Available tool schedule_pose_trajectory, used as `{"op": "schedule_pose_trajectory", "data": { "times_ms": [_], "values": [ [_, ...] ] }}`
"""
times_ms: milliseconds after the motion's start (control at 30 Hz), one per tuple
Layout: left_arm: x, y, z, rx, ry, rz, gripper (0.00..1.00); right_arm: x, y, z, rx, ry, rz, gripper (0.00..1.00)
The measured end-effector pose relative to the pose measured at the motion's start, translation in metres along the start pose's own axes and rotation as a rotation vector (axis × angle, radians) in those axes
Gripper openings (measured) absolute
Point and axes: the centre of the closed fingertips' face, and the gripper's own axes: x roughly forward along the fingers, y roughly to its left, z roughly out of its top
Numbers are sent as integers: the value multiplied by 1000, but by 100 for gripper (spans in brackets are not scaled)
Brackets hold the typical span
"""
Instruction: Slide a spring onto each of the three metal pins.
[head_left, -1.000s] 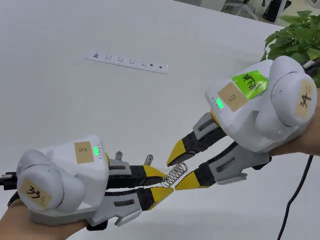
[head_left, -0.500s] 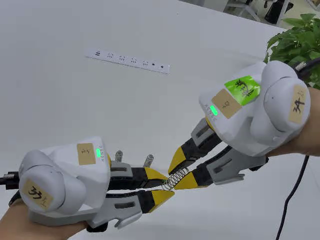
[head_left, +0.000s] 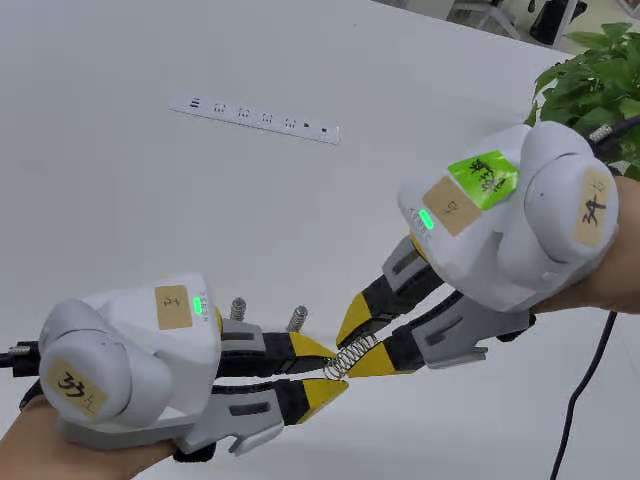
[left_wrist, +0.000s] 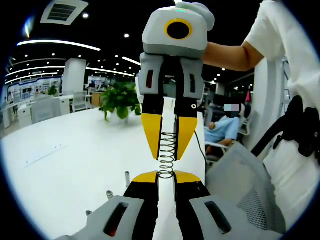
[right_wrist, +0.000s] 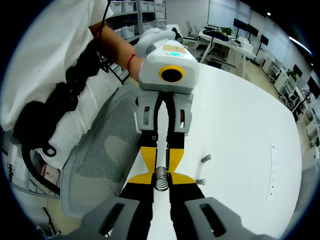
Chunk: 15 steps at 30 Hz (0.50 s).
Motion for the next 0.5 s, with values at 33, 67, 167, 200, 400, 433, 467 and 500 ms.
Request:
{"op": "schedule_pose_trajectory", "data": {
  "times_ms": [33,67,167,200,400,433,467,500],
  "values": [
    [0,0,0,0,0,0,11,0,0,0,2,-1,-1,12],
    [0,0,0,1,0,-2,11,0,0,0,5,-3,-3,12],
    [-1,0,0,3,0,-3,11,0,0,0,12,-7,-9,12],
    [-1,0,-1,5,2,-2,11,0,0,0,14,-9,-11,12],
    [-4,2,-4,9,19,6,14,-4,-3,-2,33,-18,-38,12],
    [-5,3,-5,9,20,8,14,-5,-4,-3,37,-18,-44,12],
    [-6,4,-6,9,22,12,15,-6,-5,-4,42,-19,-52,12],
    [-7,5,-6,9,25,14,15,-7,-5,-5,48,-21,-56,12]
  ]
}}
